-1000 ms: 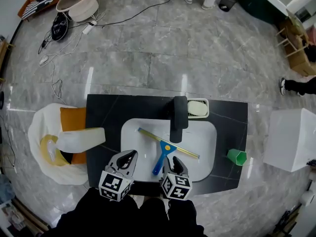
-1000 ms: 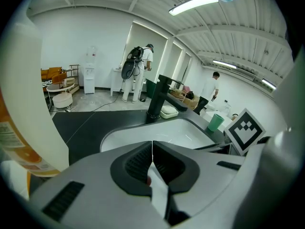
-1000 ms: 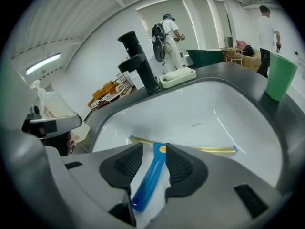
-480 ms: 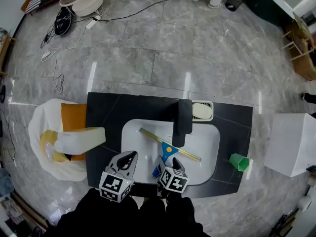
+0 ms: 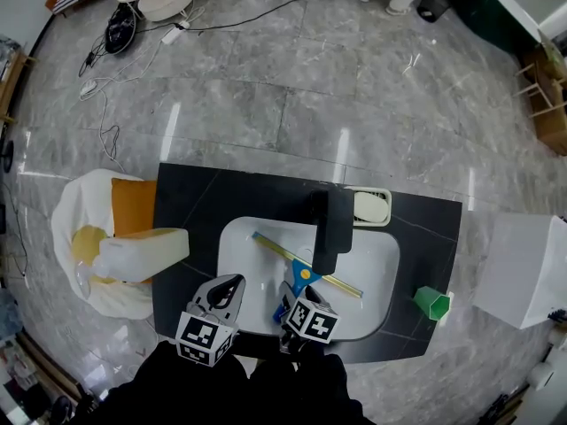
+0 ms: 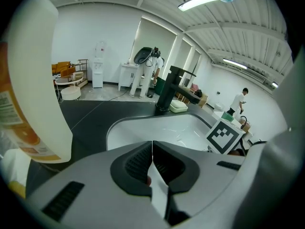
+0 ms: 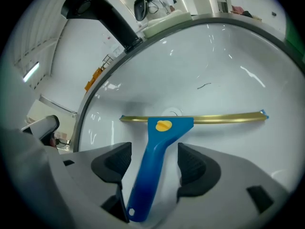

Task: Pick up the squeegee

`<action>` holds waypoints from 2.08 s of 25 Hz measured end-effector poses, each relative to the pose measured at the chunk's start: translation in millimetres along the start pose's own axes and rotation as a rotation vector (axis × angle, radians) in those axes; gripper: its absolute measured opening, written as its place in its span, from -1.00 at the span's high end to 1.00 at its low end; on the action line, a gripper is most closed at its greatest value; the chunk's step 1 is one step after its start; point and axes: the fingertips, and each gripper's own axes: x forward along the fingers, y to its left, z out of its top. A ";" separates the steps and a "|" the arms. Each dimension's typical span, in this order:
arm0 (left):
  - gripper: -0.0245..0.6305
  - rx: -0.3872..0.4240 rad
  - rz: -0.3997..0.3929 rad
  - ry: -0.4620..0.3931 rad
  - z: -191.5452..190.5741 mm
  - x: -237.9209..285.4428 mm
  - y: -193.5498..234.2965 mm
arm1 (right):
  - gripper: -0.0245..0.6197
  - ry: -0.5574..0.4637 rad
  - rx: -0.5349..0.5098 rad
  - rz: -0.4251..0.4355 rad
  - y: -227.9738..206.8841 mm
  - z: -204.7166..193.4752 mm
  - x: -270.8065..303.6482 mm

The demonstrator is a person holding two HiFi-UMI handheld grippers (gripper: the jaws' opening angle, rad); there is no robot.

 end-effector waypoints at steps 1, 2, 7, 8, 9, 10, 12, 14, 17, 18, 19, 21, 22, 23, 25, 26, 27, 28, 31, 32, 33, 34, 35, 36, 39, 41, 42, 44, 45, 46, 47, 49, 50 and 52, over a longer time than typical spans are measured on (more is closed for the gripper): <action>0.85 -0.002 0.002 0.001 -0.4 0.8 0.5 | -0.07 0.002 0.000 -0.001 -0.3 0.8 1.8; 0.85 -0.005 0.004 0.002 -0.6 1.8 0.4 | -0.07 0.005 -0.001 -0.002 -1.3 1.3 3.7; 0.85 -0.014 0.016 0.008 -2.8 4.2 2.8 | 0.02 0.038 0.000 0.002 -4.8 -1.6 12.0; 0.85 -0.016 0.020 0.008 -3.5 4.5 4.3 | 0.05 0.041 0.000 0.003 -4.8 -2.0 13.2; 0.85 -0.018 0.023 0.009 -4.1 4.6 5.6 | 0.08 0.043 -0.001 0.003 -5.0 -2.3 14.1; 0.85 -0.021 0.026 0.008 -4.6 4.7 6.5 | 0.12 0.046 -0.001 0.003 -5.1 -2.6 14.9; 0.85 -0.026 0.031 0.008 -5.4 4.7 7.2 | 0.18 0.051 0.000 0.008 -4.9 -3.1 16.0; 0.85 -0.028 0.034 0.007 -5.7 4.6 7.1 | 0.22 0.057 0.000 0.013 -3.5 -3.2 16.7; 0.85 -0.030 0.038 0.007 -5.8 4.4 7.5 | 0.31 0.068 0.012 0.024 -1.1 -3.5 17.3; 0.85 -0.030 0.040 0.007 -5.9 4.3 7.6 | 0.32 0.071 0.022 0.029 -0.6 -3.9 17.3; 0.85 -0.031 0.041 0.006 -5.9 4.1 7.8 | 0.35 0.072 0.035 0.034 -0.3 -4.2 17.4; 0.85 -0.032 0.044 0.005 -6.0 3.4 7.9 | 0.42 0.069 0.061 0.037 -0.1 -3.7 16.8; 0.85 -0.032 0.046 0.005 -6.1 2.8 7.7 | 0.46 0.064 0.068 0.035 -0.2 -2.8 16.2; 0.85 -0.032 0.047 0.004 -6.1 2.2 7.5 | 0.48 0.061 0.071 0.033 -0.4 -1.9 15.5; 0.85 -0.032 0.049 0.001 -5.9 0.8 7.1 | 0.49 0.057 0.073 0.032 -0.7 -1.1 14.6; 0.85 -0.031 0.049 -0.001 -5.7 0.2 7.0 | 0.49 0.057 0.075 0.034 -0.8 -1.5 14.0; 0.85 -0.031 0.049 -0.002 -5.6 -0.4 6.8 | 0.50 0.057 0.078 0.035 -0.9 -2.0 13.4; 0.85 -0.030 0.049 -0.004 -5.3 -1.1 6.6 | 0.50 0.056 0.082 0.036 -0.9 -2.4 12.4; 0.85 -0.025 0.048 -0.010 -3.0 -5.3 4.9 | 0.50 0.046 0.082 0.036 -0.1 -1.1 7.1; 0.85 -0.024 0.047 -0.014 -1.9 -7.0 4.2 | 0.50 0.040 0.080 0.036 0.5 0.4 4.9; 0.85 -0.022 0.046 -0.018 -0.7 -8.8 3.5 | 0.50 0.032 0.077 0.038 1.4 2.2 2.5; 0.85 -0.020 0.045 -0.022 0.7 -10.5 2.9 | 0.50 0.024 0.075 0.041 2.4 4.3 0.0; 0.85 -0.017 0.045 -0.026 2.2 -12.4 2.3 | 0.50 0.016 0.074 0.045 3.6 6.5 -2.7; 0.85 -0.014 0.044 -0.030 4.0 -14.2 1.4 | 0.50 0.008 0.073 0.050 4.9 8.6 -5.8; 0.85 -0.004 0.041 -0.046 10.9 -20.5 -3.6 | 0.51 -0.016 0.066 0.060 8.8 14.1 -16.7; 0.85 0.005 0.038 -0.057 15.4 -25.7 -8.2 | 0.51 -0.031 0.061 0.065 11.6 16.1 -25.2; 0.85 0.010 0.035 -0.064 17.7 -28.5 -10.7 | 0.51 -0.039 0.059 0.067 12.9 17.0 -29.8; 0.85 0.022 0.030 -0.079 23.3 -34.4 -15.4 | 0.51 -0.058 0.055 0.071 15.8 19.7 -39.8; 0.85 0.028 0.027 -0.086 26.6 -37.5 -17.7 | 0.51 -0.068 0.052 0.073 17.4 21.7 -45.2; 0.85 0.034 0.024 -0.094 30.0 -40.7 -19.9 | 0.51 -0.080 0.049 0.076 19.2 23.9 -50.7; 0.85 0.041 0.021 -0.103 33.3 -44.0 -22.0 | 0.51 -0.091 0.046 0.078 21.0 26.1 -56.2; 0.85 0.052 0.016 -0.119 39.7 -51.1 -26.2 | 0.51 -0.114 0.039 0.080 24.7 29.7 -67.5; 0.85 0.058 0.013 -0.127 42.9 -55.1 -28.3 | 0.51 -0.124 0.035 0.080 26.8 30.9 -73.4; 0.85 0.070 0.007 -0.143 49.4 -64.5 -32.6 | 0.51 -0.142 0.026 0.080 31.8 32.3 -85.9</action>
